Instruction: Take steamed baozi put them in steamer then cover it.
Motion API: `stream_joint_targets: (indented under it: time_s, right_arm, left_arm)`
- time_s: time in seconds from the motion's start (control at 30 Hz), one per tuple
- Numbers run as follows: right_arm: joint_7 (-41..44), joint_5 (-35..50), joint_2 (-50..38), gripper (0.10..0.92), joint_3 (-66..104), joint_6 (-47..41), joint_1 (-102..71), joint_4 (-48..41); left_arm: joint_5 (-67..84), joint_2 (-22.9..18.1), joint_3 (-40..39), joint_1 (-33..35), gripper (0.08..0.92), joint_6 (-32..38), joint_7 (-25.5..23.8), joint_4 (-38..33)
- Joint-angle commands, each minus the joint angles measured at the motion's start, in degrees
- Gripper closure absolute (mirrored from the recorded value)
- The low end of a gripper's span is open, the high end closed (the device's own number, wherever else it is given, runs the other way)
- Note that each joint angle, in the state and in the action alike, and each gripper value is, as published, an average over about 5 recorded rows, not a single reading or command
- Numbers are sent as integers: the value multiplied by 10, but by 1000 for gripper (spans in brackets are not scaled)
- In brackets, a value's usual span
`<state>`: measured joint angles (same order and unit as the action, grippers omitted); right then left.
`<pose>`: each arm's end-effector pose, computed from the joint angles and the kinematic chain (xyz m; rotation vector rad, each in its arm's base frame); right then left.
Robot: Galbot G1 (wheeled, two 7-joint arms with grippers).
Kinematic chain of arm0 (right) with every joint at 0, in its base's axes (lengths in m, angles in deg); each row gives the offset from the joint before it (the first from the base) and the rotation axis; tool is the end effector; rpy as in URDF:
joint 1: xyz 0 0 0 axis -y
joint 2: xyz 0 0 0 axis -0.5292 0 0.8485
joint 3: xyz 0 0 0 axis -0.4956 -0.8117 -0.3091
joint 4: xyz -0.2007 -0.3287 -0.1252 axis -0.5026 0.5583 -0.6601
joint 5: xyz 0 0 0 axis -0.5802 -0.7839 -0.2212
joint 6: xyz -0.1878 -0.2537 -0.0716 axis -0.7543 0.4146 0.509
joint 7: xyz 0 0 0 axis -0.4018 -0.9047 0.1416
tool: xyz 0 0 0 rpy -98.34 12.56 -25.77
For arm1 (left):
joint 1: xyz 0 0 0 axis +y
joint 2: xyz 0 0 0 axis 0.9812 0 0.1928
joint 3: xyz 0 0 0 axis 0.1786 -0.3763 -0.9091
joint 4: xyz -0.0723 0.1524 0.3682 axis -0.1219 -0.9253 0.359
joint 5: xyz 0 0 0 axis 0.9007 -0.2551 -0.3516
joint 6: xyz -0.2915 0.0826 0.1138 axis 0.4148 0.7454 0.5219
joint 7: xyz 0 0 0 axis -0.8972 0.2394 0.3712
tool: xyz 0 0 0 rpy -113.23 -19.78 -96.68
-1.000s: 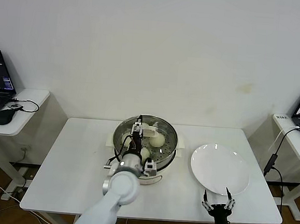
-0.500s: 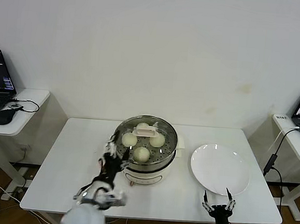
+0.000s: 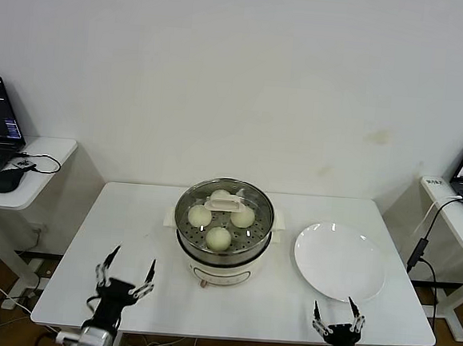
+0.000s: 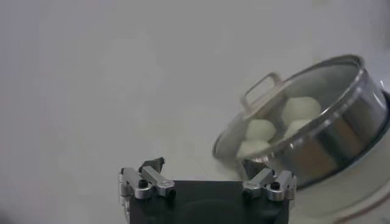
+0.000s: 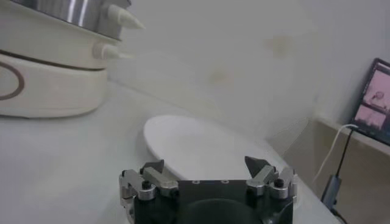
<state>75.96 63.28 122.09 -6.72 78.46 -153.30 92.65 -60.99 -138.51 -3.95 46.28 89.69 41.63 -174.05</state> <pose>0.0882 -0.0796 -0.4582 -0.0070 -2.9338 0.4632 0.0957 0.0770 -0.3544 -0.1223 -3.0348 -0.5487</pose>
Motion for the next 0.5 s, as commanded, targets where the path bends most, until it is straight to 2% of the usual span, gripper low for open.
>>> stream_joint_targets:
  time_s: [0.03, 0.5]
  right_arm:
    - [36, 64, -12, 203, -10, -11, -47, 69]
    - [34, 57, 7, 202, -17, -37, -63, 109]
  left_arm:
    - [195, -39, 50, 83, 177, 130, 31, 51]
    - [165, -47, 52, 62, 177, 133, 10, 68]
